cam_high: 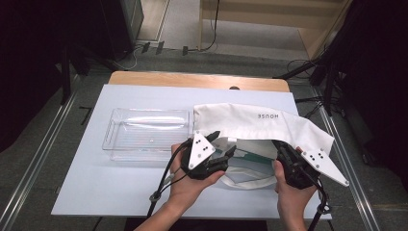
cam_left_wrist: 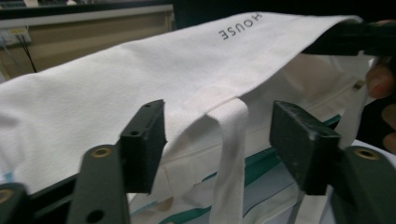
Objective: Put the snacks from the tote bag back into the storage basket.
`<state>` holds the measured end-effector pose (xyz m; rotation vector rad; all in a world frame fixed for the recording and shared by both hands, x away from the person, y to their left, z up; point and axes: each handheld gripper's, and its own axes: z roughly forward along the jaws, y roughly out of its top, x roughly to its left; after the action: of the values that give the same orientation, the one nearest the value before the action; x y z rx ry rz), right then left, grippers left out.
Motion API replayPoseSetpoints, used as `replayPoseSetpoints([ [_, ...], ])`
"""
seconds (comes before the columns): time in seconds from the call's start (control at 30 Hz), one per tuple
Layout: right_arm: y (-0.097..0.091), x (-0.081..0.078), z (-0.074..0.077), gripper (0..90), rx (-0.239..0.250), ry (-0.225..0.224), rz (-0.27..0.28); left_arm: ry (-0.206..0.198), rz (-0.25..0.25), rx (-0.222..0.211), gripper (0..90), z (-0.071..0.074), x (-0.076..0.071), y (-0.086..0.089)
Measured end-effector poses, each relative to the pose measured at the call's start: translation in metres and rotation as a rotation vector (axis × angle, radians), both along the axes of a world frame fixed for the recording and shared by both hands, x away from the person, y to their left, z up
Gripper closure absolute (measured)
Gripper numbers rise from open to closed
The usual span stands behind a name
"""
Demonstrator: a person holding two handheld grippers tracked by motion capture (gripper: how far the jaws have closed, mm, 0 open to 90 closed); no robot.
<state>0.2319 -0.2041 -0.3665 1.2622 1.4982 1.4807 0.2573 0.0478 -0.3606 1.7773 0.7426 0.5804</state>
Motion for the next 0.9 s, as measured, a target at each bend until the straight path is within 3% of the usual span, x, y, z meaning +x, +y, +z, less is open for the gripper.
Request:
replayPoseSetpoints([
  [0.1,0.000,0.001,0.002,89.0,0.001,-0.001,0.008,-0.001,0.018,0.053,27.2,-0.001,0.007,-0.012],
  [0.3,0.001,0.001,0.006,88.6,-0.010,-0.011,0.034,-0.051,0.046,0.114,30.0,0.002,0.016,-0.028],
  [0.43,-0.001,-0.001,0.006,88.4,-0.025,-0.023,0.052,-0.054,0.033,0.113,50.6,0.007,0.020,-0.030],
  [0.47,-0.001,-0.001,0.005,88.1,-0.026,-0.022,0.058,-0.054,0.026,0.114,50.6,0.008,0.021,-0.031],
  [0.5,-0.001,-0.001,0.005,87.7,-0.027,-0.025,0.063,-0.054,0.025,0.109,56.1,0.010,0.022,-0.031],
  [0.6,-0.001,-0.001,0.002,84.3,-0.031,-0.018,0.083,-0.019,0.025,0.077,72.7,0.013,0.029,-0.030],
  [0.73,0.004,-0.007,-0.005,81.1,-0.047,-0.009,0.101,0.043,0.000,0.043,79.8,0.016,0.039,-0.027],
  [0.83,0.011,-0.014,-0.022,78.2,-0.050,0.032,0.121,0.046,-0.010,0.041,81.6,0.018,0.041,-0.026],
  [0.87,0.018,-0.017,-0.040,74.6,-0.068,0.069,0.116,0.054,-0.015,0.034,82.0,0.018,0.042,-0.025],
  [0.9,0.018,-0.017,-0.040,74.6,-0.068,0.069,0.116,0.054,-0.015,0.034,82.2,0.018,0.042,-0.025],
])
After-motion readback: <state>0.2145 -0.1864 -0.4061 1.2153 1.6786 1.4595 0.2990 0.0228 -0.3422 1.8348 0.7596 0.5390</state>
